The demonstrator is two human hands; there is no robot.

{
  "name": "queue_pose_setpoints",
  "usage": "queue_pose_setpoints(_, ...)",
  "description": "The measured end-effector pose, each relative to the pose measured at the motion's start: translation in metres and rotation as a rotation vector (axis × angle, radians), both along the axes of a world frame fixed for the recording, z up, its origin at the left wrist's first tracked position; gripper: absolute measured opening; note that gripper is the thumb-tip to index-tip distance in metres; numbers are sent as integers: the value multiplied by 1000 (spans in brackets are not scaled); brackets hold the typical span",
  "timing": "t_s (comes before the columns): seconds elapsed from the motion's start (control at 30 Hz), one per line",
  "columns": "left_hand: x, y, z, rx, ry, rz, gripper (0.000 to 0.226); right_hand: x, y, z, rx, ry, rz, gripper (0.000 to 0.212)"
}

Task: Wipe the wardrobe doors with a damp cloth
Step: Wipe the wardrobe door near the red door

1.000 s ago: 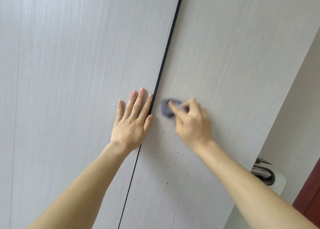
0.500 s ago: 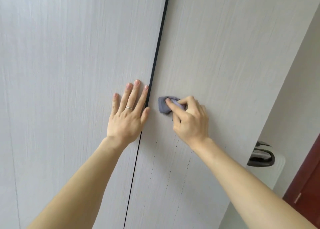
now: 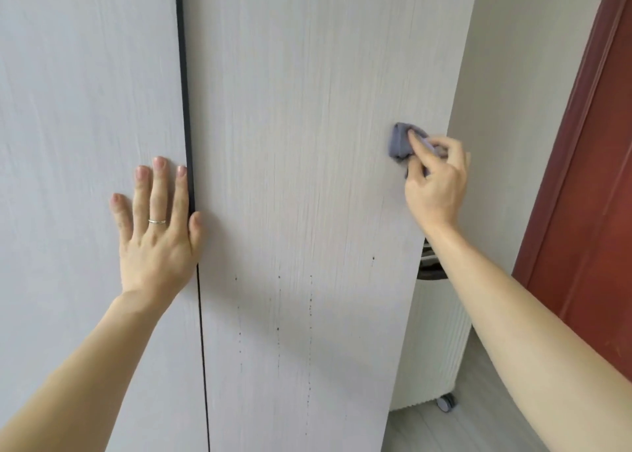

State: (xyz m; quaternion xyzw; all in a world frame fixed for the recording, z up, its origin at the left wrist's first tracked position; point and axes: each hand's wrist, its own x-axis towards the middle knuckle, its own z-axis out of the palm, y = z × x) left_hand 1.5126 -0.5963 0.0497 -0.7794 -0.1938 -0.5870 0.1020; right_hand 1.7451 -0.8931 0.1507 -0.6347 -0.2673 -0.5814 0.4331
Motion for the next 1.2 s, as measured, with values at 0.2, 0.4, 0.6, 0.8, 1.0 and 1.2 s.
queue_pose_setpoints(0.2,-5,-14,-4,-137,23,-49,58,-14,-10,-158,-418,-99,42,44)
queue_pose_setpoints(0.4,-27,-24,-71,-259,208,-34,62,-14,-3,-94,-203,-17,131,40)
queue_pose_setpoints(0.6,-29,-27,-136,-315,282,-27,64,-32,31,-130,-227,-76,180,36)
queue_pose_setpoints(0.8,-27,-19,-139,-298,281,-29,65,-42,41,-166,-688,-423,146,45)
queue_pose_setpoints(1.0,-20,-17,-145,-308,259,-30,64,-52,57,-111,-366,-98,152,38)
queue_pose_setpoints(1.2,-18,-17,-149,-279,250,-27,63,-67,60,-186,-810,-412,167,46)
